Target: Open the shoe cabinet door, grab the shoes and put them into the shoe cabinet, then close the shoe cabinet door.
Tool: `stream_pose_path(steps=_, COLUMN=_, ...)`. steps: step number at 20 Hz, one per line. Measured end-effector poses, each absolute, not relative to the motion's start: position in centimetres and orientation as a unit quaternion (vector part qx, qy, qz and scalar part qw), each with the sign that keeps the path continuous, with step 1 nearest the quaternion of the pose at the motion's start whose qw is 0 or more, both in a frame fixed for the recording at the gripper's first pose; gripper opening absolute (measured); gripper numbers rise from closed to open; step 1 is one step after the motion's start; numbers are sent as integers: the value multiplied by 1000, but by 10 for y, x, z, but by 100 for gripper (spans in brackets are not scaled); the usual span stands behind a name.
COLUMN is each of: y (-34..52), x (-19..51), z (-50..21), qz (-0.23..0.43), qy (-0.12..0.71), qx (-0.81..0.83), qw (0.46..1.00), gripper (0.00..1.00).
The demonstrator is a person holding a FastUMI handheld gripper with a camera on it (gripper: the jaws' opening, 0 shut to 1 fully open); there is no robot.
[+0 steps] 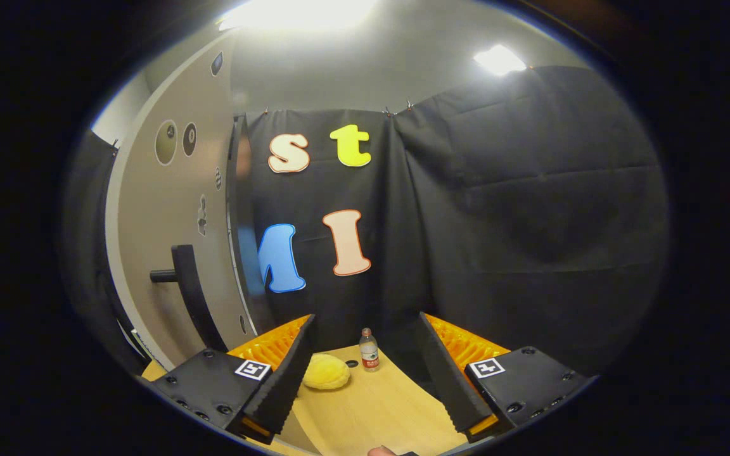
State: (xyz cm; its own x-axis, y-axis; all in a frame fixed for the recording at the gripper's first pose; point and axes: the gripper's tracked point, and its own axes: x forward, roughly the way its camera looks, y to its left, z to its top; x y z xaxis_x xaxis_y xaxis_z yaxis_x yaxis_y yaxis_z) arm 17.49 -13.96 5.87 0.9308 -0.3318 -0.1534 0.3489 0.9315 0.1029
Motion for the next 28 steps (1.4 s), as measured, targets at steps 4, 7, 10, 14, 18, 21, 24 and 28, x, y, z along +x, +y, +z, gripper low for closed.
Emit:
stream_pose_path(steps=4, y=-108, x=193, z=44, qz=-142, qy=74, qx=65, qw=985, gripper=93)
stream_pose_path(steps=7, y=-83, x=187, z=41, qz=-130, qy=81, qx=82, qw=985, gripper=89)
stream_pose_path(steps=10, y=-51, x=188, z=42, qz=-99, qy=78, qx=85, qw=988, gripper=90)
stream_pose_path(steps=14, y=-4, x=195, z=44, qz=-58, qy=76, qx=69, qw=993, gripper=90)
stream_pose_path(steps=18, y=41, x=205, z=46, qz=-21, qy=73, qx=50, qw=996, gripper=90)
stream_pose_path(steps=21, y=69, x=220, z=43, qz=-7, qy=73, qx=42, qw=996, gripper=90)
stream_pose_path(steps=24, y=97, x=236, z=35, qz=21, qy=81, qx=49, qw=995, gripper=90)
stream_pose_path(steps=28, y=151, x=260, z=20, qz=70, qy=106, qx=51, qw=991, gripper=90)
